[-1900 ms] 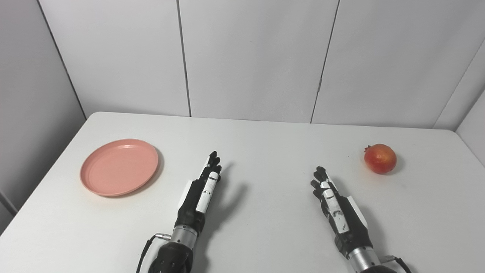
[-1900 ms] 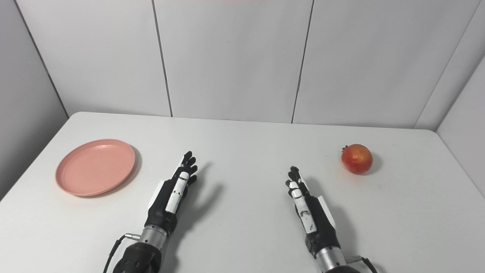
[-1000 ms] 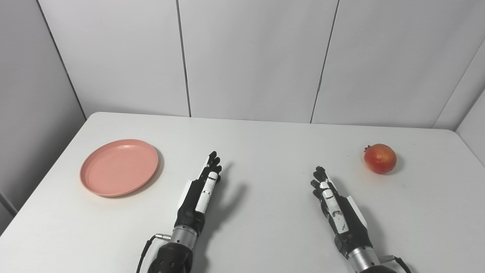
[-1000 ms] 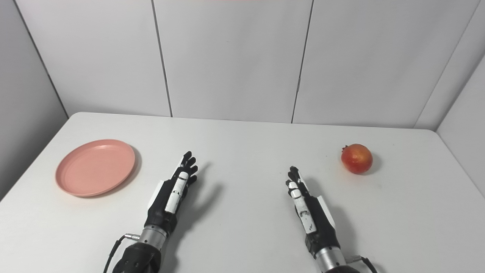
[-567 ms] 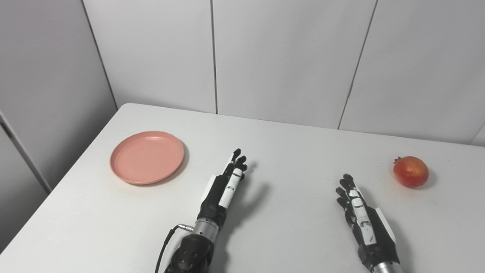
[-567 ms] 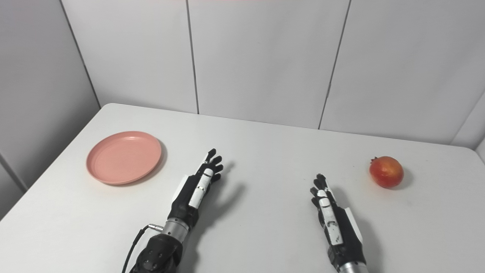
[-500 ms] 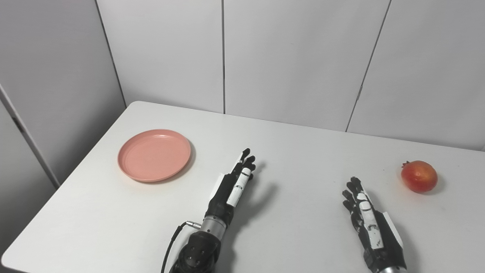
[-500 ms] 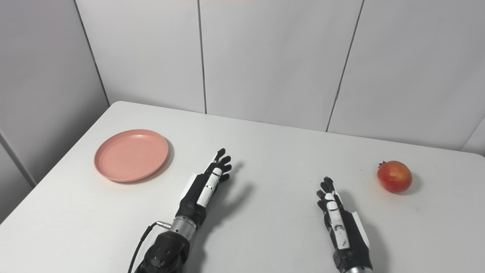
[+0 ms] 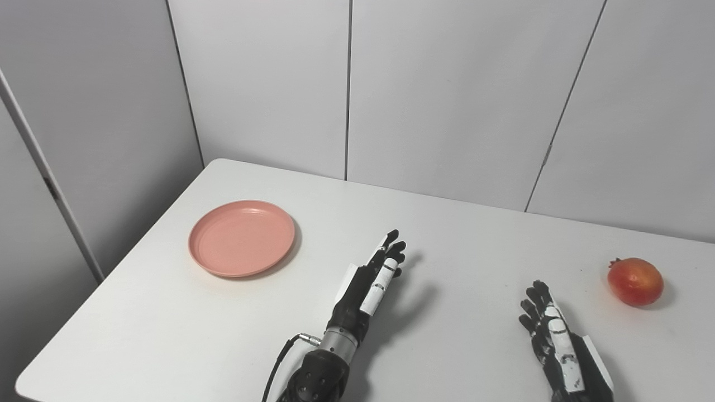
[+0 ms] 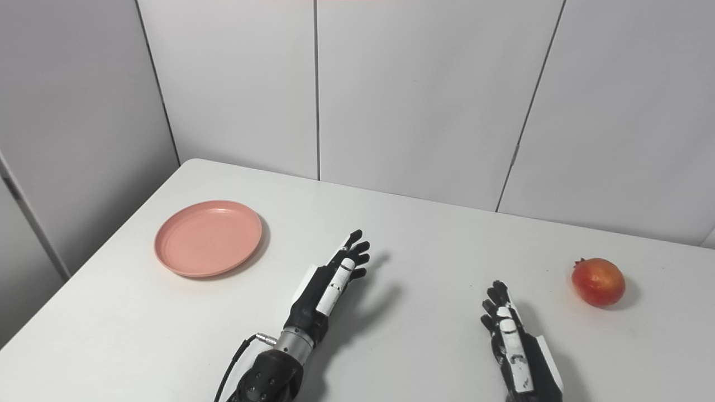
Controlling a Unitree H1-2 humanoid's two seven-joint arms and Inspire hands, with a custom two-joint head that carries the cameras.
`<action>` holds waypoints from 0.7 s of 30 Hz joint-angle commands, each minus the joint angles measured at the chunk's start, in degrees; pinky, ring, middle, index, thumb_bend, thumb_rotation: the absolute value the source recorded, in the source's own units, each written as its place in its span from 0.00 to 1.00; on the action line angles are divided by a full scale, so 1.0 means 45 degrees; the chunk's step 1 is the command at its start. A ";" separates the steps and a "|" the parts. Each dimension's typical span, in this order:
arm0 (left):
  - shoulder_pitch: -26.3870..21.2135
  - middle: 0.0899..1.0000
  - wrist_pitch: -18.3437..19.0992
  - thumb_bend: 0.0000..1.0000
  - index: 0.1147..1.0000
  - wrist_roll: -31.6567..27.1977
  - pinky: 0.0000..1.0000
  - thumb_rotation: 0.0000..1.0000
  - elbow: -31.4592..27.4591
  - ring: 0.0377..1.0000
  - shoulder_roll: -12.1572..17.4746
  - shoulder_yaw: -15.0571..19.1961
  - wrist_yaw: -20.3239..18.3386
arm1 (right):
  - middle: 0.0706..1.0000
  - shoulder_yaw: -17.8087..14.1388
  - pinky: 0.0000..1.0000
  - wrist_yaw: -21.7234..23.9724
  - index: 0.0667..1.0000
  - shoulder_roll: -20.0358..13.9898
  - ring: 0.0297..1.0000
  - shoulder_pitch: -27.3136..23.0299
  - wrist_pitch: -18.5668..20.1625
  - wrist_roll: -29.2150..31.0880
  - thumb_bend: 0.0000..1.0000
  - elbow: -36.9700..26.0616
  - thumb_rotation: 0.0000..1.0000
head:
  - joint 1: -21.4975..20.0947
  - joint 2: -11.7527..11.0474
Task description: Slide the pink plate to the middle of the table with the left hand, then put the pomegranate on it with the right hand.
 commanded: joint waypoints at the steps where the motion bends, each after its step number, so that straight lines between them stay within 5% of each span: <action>1: 0.0484 0.94 -0.0476 0.35 0.94 0.0095 0.89 1.00 0.0675 0.92 -0.0092 -0.0078 0.0112 | 1.00 -0.0060 1.00 0.0046 1.00 -0.0074 1.00 -0.0034 -0.0465 -0.0013 0.12 -0.0116 1.00 | -0.0007 -0.0015; 21: 0.0349 0.94 0.0221 0.39 0.94 -0.0480 0.91 1.00 -0.2366 0.92 0.0171 0.0213 -0.0336 | 1.00 -0.0070 1.00 -0.0191 1.00 0.0239 1.00 -0.0059 -0.0248 0.0058 0.08 -0.0295 1.00 | 0.0188 -0.0102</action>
